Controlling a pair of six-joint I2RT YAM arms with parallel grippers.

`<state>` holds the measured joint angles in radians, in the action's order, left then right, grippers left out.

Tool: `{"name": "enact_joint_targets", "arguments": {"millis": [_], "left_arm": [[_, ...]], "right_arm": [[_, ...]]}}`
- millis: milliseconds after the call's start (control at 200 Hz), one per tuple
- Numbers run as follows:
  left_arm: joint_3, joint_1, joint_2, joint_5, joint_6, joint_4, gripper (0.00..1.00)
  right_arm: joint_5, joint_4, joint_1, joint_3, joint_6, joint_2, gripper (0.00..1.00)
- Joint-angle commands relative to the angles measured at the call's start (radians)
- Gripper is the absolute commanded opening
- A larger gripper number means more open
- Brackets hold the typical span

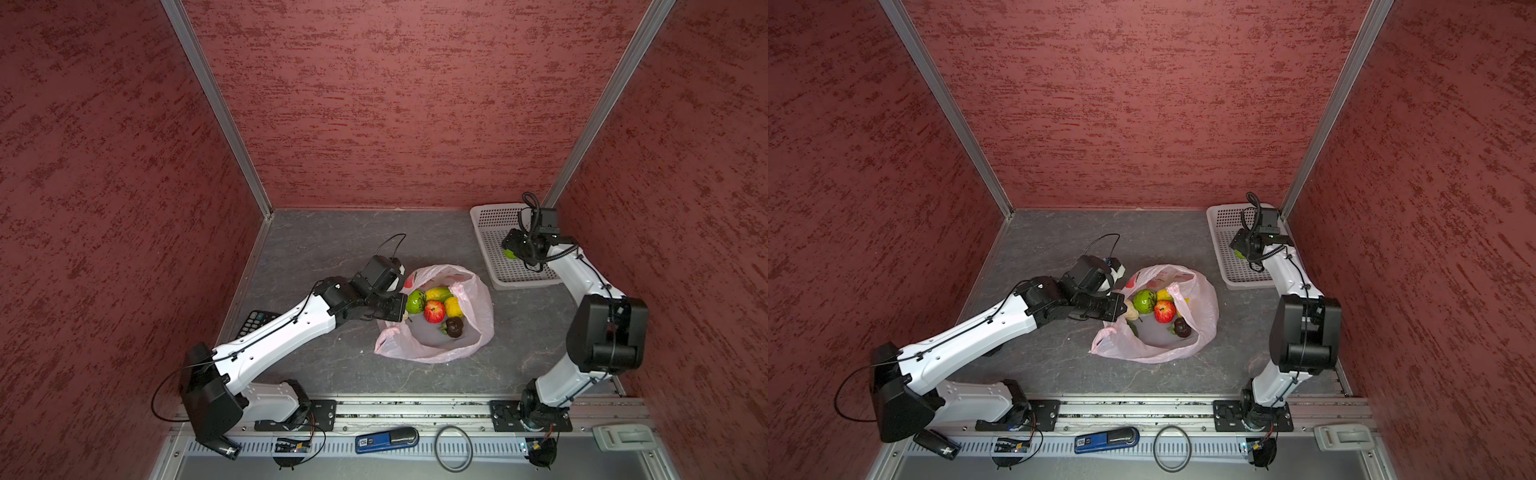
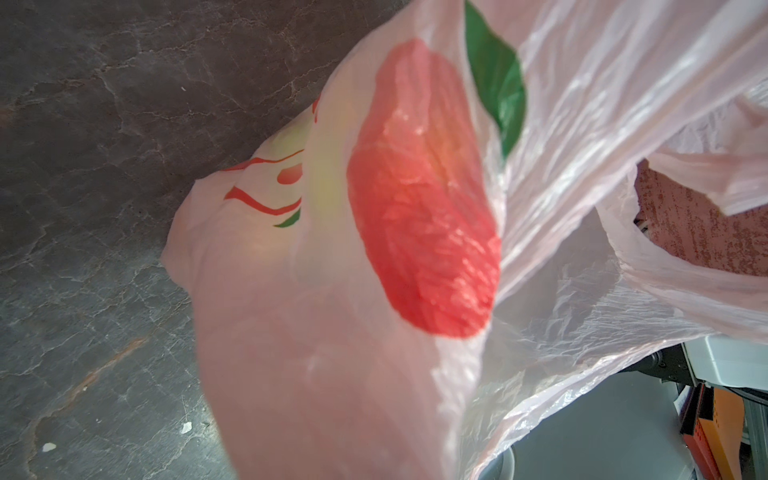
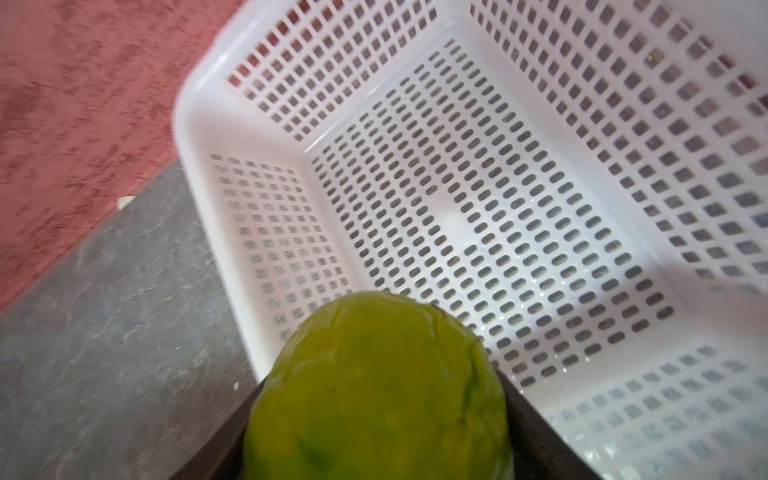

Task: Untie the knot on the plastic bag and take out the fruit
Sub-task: 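Lift the green custard apple with the right gripper over the white basket, then open the right gripper to drop the custard apple into the basket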

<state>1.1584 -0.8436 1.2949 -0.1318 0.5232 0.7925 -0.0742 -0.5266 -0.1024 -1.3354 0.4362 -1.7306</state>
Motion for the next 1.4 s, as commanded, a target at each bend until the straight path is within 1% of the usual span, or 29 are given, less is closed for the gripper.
{"name": "enact_joint_targets", "arguments": {"millis": [0,115,220,316,506,706,802,927,1022,1072,1132,1177,1242,1272,1338,1393], "left_arm": [[0.000,-0.006,-0.026,0.021,0.004,-0.010,0.00],[0.000,-0.006,-0.031,0.027,0.006,-0.008,0.00],[-0.002,-0.005,-0.035,0.031,0.006,-0.007,0.00],[-0.001,-0.005,-0.036,0.031,0.005,-0.008,0.00],[-0.004,-0.004,-0.036,0.026,-0.001,-0.014,0.00],[-0.004,-0.003,-0.037,0.020,-0.011,-0.019,0.00],[-0.007,-0.003,-0.039,0.015,-0.014,-0.021,0.00],[-0.009,-0.001,-0.042,0.012,-0.020,-0.021,0.00],[-0.013,0.003,-0.046,0.009,-0.024,-0.022,0.00],[-0.015,0.004,-0.048,0.008,-0.027,-0.024,0.00],[-0.017,0.009,-0.051,0.005,-0.029,-0.025,0.00],[-0.016,0.012,-0.052,0.003,-0.032,-0.026,0.00],[-0.018,0.012,-0.055,0.000,-0.037,-0.028,0.00],[-0.016,0.015,-0.055,-0.001,-0.040,-0.029,0.00],[-0.016,0.017,-0.055,-0.005,-0.043,-0.031,0.00],[-0.016,0.017,-0.055,-0.009,-0.045,-0.033,0.00]], "right_arm": [[0.048,0.030,-0.004,-0.061,-0.064,-0.075,0.43],[0.057,0.013,-0.007,-0.081,-0.080,-0.145,0.44],[0.065,0.008,-0.006,-0.077,-0.076,-0.161,0.53],[0.074,-0.003,-0.007,-0.075,-0.072,-0.158,0.70],[0.075,-0.020,-0.006,-0.063,-0.067,-0.134,0.98],[0.057,-0.002,-0.007,-0.039,-0.076,-0.069,0.99],[0.025,0.011,-0.006,-0.028,-0.083,-0.026,0.99],[0.016,-0.014,-0.008,-0.018,-0.033,0.042,0.99],[-0.001,-0.009,0.000,0.021,0.011,0.127,0.99],[-0.027,-0.005,0.003,0.042,0.020,0.185,0.99],[-0.062,-0.043,0.014,0.035,0.022,0.234,0.99],[-0.074,-0.104,0.040,0.004,-0.001,0.261,0.99],[-0.063,-0.195,0.095,-0.050,-0.037,0.272,0.99],[-0.049,-0.239,0.133,-0.078,-0.053,0.314,0.99],[-0.025,-0.294,0.201,-0.113,-0.050,0.354,0.99],[-0.020,-0.328,0.271,-0.134,-0.016,0.397,0.99]]}}
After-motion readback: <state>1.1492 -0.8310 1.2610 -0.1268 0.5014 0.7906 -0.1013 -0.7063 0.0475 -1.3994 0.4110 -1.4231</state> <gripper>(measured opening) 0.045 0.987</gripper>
